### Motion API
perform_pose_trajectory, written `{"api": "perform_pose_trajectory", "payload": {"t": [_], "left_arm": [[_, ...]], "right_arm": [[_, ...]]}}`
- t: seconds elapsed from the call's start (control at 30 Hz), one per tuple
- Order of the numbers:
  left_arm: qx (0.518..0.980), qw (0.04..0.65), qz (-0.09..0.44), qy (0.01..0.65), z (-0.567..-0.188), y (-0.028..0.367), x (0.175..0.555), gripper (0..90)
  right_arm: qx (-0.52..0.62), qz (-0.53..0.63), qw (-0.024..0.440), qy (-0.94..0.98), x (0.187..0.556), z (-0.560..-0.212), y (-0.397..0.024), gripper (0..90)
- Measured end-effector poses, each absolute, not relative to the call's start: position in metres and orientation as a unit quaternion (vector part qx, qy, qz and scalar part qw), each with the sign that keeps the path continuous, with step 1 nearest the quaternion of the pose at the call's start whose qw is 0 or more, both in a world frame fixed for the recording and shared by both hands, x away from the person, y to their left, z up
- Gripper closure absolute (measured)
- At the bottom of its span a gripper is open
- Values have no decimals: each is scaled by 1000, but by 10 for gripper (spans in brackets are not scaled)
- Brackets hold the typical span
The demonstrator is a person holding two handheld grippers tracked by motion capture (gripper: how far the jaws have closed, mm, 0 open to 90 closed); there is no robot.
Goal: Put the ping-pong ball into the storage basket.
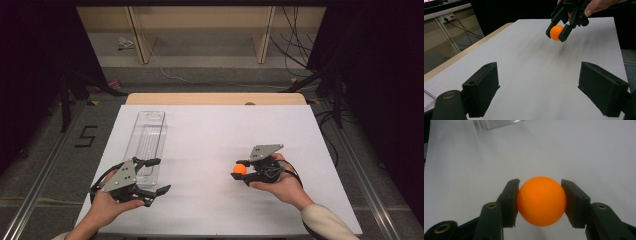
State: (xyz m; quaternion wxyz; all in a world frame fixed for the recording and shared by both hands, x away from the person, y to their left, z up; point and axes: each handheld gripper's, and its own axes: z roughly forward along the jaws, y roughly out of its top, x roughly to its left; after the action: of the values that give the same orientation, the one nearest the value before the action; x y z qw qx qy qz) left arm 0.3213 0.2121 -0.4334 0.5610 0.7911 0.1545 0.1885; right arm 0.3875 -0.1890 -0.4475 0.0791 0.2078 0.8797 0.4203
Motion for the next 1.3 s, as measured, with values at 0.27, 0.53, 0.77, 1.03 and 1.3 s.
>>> {"api": "perform_pose_trajectory", "payload": {"t": [0.27, 0.53, 0.77, 1.03, 1.3], "left_arm": [[791, 561, 188, 154, -434, 212, 321, 160], [791, 561, 188, 154, -433, 212, 321, 161], [791, 561, 188, 153, -433, 212, 321, 161], [792, 561, 188, 153, -433, 212, 321, 161], [792, 561, 188, 153, -433, 212, 321, 162]], "right_arm": [[204, 422, 78, 880, 391, -447, -183, 514], [201, 423, 76, 880, 393, -447, -178, 514], [201, 425, 75, 880, 396, -447, -174, 513], [199, 425, 74, 880, 399, -447, -169, 513], [199, 428, 74, 879, 402, -448, -165, 514]]}}
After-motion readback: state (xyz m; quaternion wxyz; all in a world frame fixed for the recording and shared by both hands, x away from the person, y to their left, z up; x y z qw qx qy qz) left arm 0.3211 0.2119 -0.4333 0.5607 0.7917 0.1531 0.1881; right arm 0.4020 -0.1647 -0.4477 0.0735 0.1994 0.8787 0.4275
